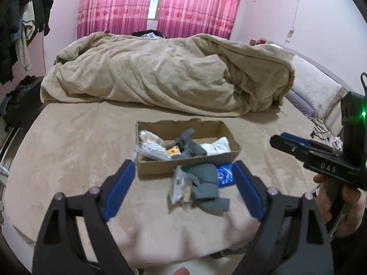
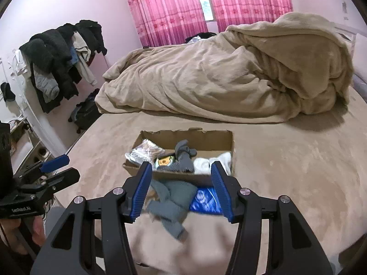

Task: Organize objects
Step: 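Grasp the small clear bag with left tool while right tool grasps the other grey glove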

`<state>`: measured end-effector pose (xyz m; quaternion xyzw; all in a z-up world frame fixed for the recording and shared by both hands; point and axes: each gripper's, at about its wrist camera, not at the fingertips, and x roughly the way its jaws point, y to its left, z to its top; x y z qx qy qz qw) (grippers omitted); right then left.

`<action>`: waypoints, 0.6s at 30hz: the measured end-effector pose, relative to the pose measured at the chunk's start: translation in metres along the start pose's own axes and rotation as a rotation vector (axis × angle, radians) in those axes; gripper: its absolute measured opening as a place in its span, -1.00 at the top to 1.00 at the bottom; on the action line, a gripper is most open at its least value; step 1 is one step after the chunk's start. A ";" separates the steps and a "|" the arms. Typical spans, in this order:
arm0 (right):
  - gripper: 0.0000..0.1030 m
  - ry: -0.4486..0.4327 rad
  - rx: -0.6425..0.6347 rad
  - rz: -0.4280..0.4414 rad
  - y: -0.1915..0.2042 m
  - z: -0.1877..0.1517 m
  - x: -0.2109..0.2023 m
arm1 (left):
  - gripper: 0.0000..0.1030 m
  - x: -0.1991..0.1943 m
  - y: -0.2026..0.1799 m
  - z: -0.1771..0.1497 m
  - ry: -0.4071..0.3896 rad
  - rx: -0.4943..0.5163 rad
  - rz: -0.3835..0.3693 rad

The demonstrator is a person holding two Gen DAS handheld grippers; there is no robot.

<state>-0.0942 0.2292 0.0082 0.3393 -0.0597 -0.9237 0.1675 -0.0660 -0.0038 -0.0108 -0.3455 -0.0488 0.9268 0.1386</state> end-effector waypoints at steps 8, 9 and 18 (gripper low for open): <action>-0.12 0.005 -0.027 -0.019 -0.003 -0.026 -0.020 | -0.79 -0.001 -0.010 -0.026 0.042 -0.004 -0.020; -0.13 0.019 -0.029 -0.021 -0.005 -0.030 -0.016 | -0.79 0.003 -0.010 -0.030 0.055 -0.003 -0.020; -0.13 0.122 0.000 -0.031 -0.018 -0.066 0.018 | -0.79 0.035 -0.006 -0.064 0.166 -0.013 -0.014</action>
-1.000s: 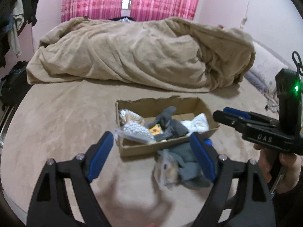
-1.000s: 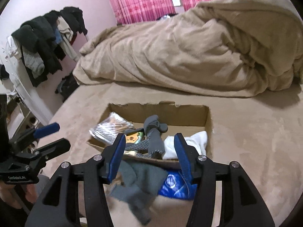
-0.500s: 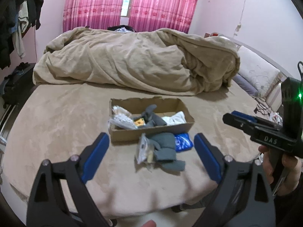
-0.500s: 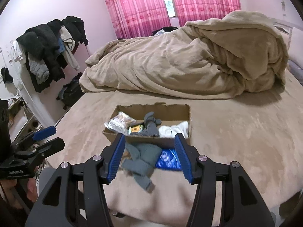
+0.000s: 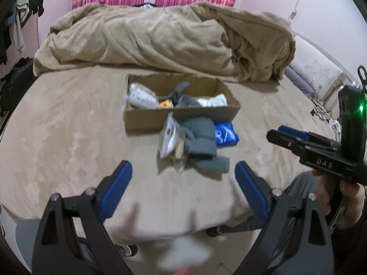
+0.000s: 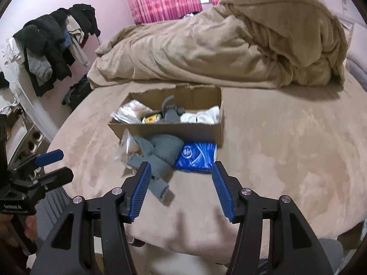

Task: Organize objects
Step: 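Grasp the small clear bag with left tool while right tool grasps the other grey glove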

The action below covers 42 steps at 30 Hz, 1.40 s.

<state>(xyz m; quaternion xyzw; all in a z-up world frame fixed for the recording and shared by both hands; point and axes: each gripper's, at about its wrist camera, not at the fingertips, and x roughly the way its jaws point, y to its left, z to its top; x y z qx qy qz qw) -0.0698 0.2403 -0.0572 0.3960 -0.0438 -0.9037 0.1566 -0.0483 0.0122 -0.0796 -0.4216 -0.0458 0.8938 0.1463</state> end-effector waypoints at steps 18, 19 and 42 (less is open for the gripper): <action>-0.09 0.131 0.027 0.090 0.015 -0.011 0.093 | -0.79 0.049 0.028 -0.025 0.103 -0.040 0.046; -0.08 0.139 0.033 0.101 0.016 -0.010 0.099 | -0.79 0.052 0.030 -0.026 0.108 -0.045 0.047; 0.53 0.161 0.182 0.166 -0.016 -0.012 0.087 | -0.79 0.114 0.025 0.006 0.116 0.000 0.050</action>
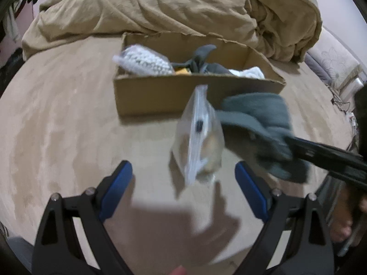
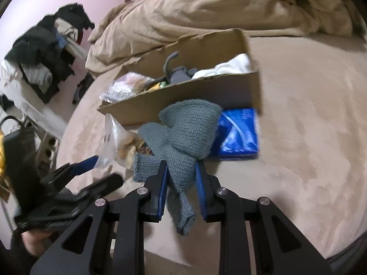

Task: Organize objects
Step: 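Grasp the small clear bag with left tool while right tool grasps the other grey glove, then drop the clear bag into the box with left tool while right tool drops the glove in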

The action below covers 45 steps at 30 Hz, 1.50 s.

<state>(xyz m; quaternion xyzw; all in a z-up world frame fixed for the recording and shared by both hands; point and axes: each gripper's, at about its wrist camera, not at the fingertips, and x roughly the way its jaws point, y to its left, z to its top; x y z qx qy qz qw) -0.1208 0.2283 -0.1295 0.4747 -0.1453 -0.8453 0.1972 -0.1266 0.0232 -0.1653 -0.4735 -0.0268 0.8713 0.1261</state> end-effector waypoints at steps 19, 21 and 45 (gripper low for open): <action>0.53 -0.074 -0.011 -0.057 -0.004 -0.007 -0.053 | -0.02 -0.004 -0.006 0.001 -0.046 0.054 0.025; 0.53 -0.086 -0.019 -0.058 0.001 -0.007 -0.061 | -0.02 -0.020 -0.008 -0.002 -0.057 0.060 0.031; 0.52 -0.226 -0.167 -0.092 0.045 0.003 -0.153 | -0.02 -0.168 -0.052 0.018 -0.277 0.119 -0.035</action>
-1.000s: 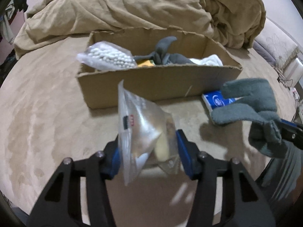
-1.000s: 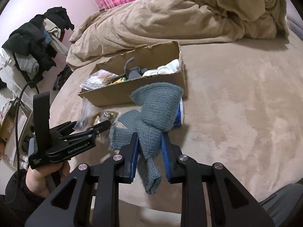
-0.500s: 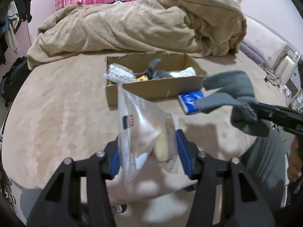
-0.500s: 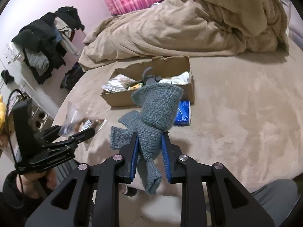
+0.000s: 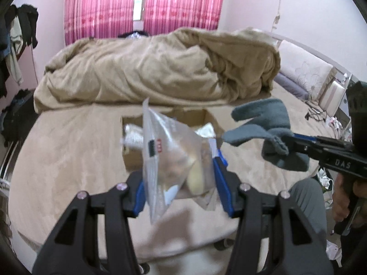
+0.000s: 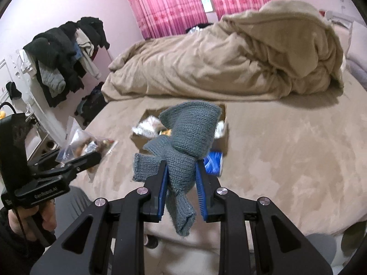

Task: Organize objects
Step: 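Drop the clear bag into the box with left tool while right tool drops the glove in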

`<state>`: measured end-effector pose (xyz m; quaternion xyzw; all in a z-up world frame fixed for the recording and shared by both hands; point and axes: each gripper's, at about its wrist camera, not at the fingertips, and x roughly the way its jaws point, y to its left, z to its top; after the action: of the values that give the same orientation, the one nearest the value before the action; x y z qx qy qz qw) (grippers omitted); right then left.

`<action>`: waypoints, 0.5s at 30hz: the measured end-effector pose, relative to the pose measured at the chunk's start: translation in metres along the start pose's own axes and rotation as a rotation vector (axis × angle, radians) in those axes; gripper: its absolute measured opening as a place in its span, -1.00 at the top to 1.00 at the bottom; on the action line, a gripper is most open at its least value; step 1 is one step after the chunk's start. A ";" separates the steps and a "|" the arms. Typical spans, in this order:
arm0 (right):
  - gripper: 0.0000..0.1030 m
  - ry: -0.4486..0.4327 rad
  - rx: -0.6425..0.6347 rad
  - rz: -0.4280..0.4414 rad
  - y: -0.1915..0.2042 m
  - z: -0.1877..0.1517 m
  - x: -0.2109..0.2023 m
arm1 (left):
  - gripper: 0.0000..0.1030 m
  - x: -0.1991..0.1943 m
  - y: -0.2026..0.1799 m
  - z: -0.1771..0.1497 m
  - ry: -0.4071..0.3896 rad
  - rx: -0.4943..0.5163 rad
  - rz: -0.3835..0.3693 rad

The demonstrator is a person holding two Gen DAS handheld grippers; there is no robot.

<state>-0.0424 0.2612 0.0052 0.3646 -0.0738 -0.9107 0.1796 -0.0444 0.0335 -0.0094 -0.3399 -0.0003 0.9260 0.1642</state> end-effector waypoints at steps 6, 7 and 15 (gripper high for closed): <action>0.52 -0.060 -0.015 -0.010 -0.005 0.026 -0.005 | -0.02 -0.001 0.006 0.029 -0.060 0.005 -0.003; 0.52 -0.066 -0.019 -0.012 -0.006 0.030 -0.003 | -0.02 0.000 0.008 0.034 -0.069 0.008 0.003; 0.52 -0.070 -0.036 -0.016 -0.013 0.055 0.032 | -0.02 0.039 0.019 0.058 -0.075 0.005 -0.002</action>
<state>-0.1051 0.2616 0.0208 0.3299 -0.0605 -0.9254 0.1762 -0.1143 0.0340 0.0083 -0.3044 -0.0043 0.9380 0.1659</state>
